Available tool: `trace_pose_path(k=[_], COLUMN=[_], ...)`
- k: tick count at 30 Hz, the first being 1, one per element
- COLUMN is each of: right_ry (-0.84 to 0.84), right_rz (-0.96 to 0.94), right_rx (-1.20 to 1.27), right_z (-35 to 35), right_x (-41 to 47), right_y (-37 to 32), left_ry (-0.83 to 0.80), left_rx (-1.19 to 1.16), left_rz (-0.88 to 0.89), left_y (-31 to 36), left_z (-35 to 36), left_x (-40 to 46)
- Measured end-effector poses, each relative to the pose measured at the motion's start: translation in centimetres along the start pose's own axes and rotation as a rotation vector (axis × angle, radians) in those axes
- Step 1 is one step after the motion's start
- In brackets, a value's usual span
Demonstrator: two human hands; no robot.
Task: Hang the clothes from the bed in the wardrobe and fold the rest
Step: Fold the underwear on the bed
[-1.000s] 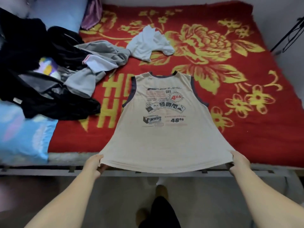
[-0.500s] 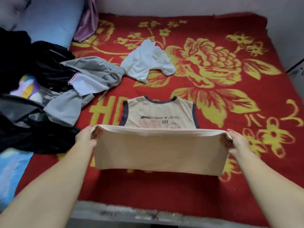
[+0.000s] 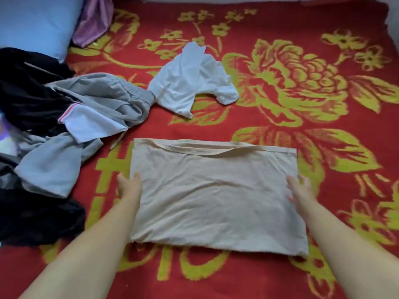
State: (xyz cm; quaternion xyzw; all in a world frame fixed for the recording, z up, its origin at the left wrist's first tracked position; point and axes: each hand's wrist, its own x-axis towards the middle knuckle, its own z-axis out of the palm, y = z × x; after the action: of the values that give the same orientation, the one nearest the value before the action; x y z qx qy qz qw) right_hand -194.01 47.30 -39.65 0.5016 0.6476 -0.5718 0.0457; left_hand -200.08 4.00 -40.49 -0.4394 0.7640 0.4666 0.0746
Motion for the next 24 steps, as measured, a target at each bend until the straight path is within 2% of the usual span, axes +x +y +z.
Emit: trace_pose_path(k=[2,3,7,9,11,13,15,20,24], right_ry=[0.07,0.118,0.352,0.466,0.538,0.506,0.427,0.361,0.367], right_rz=[0.01,0.017,0.125,0.235,0.358,0.424,0.45,0.529,0.582], right_rx=[-0.181,-0.229,-0.273,-0.237,-0.134,-0.035,0.06,0.155,0.347], right_z=[0.0,-0.2,-1.1,-1.3,-1.0,-0.8,-1.1,-4.4,-3.7], right_x=[-1.7,-2.3,-5.5,-6.5,-7.1,-6.9,-5.9,-1.3,-4.9], right_y=[3.0,4.6,9.2,10.7,11.3,11.8,13.0,17.4,13.8], left_ry=[0.066,0.068,0.066,0.066,0.017,-0.008,0.026,0.126,0.011], left_rx=[0.265,0.323,0.394,0.247,-0.037,-0.282,-0.417,-0.52,-0.56], left_rz=[0.018,-0.011,-0.296,-0.449,-0.566,-0.594,-0.563,-0.611,-0.699], left_y=[-3.5,-5.1,-10.4,-11.9,-12.6,-12.2,-11.8,-12.3,-11.5], left_z=[0.0,-0.2,-1.8,-2.5,-2.7,-2.9,-3.6,-5.5,-4.9], left_x=[-2.1,-3.1,-4.7,-3.8,-3.0,-2.6,-2.5,-3.6,-4.0])
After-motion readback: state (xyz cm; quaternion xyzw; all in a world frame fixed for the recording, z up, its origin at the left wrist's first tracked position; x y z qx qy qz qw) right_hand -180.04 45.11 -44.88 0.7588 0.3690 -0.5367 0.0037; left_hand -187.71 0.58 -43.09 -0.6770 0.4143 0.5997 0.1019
